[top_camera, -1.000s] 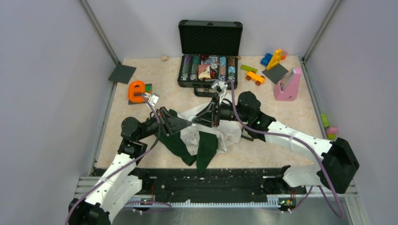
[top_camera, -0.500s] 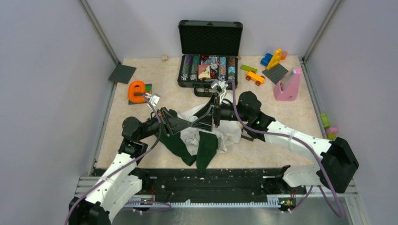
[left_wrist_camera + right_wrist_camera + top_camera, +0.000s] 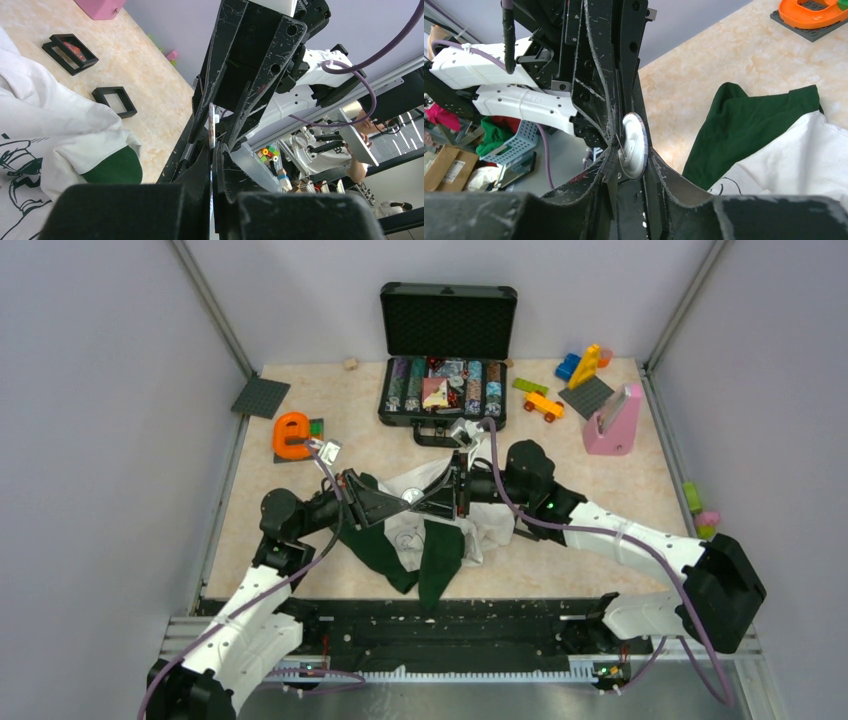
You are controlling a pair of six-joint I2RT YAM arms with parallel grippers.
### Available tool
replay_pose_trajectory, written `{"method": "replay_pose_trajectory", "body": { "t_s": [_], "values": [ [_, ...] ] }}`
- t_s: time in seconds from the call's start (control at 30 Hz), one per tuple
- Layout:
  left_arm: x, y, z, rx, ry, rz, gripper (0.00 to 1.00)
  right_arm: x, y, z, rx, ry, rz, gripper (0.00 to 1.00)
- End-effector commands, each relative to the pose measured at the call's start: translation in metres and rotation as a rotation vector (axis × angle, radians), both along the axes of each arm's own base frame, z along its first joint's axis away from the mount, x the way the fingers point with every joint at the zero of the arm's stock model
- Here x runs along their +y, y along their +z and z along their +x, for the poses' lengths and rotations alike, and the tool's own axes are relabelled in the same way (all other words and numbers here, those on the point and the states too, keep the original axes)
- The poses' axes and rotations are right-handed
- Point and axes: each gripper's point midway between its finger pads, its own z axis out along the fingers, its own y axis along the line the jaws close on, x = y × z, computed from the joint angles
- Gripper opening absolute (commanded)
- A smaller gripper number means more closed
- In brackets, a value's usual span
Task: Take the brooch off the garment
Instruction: Close the brooch.
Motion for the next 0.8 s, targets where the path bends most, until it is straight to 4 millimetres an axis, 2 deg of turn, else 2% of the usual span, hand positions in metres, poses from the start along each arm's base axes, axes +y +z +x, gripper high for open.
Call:
{"method": "replay_pose_trajectory", "body": {
  "t_s": [0.0, 0.2, 0.4, 0.5, 0.77],
  "values": [
    [0.0, 0.01, -0.004, -0.044, -0.012, -0.017, 0.0, -0.001, 0.021, -0.004, -0.059, 0.005, 0.054, 0.27],
    [0.0, 0.009, -0.005, -0.061, -0.014, -0.015, 0.0, 0.002, 0.024, -0.002, -0.031, 0.0, 0.068, 0.25],
    [0.001, 0.01, -0.006, -0.076, -0.01, -0.014, 0.0, 0.004, 0.026, 0.002, 0.01, -0.02, 0.078, 0.18],
    [0.002, 0.01, -0.007, -0.095, -0.005, -0.013, 0.0, 0.002, 0.023, 0.007, 0.033, -0.054, 0.071, 0.11],
    [0.005, 0.013, -0.01, -0.148, 0.021, -0.014, 0.0, -0.002, 0.023, 0.016, 0.078, -0.12, 0.083, 0.11]
  ]
}}
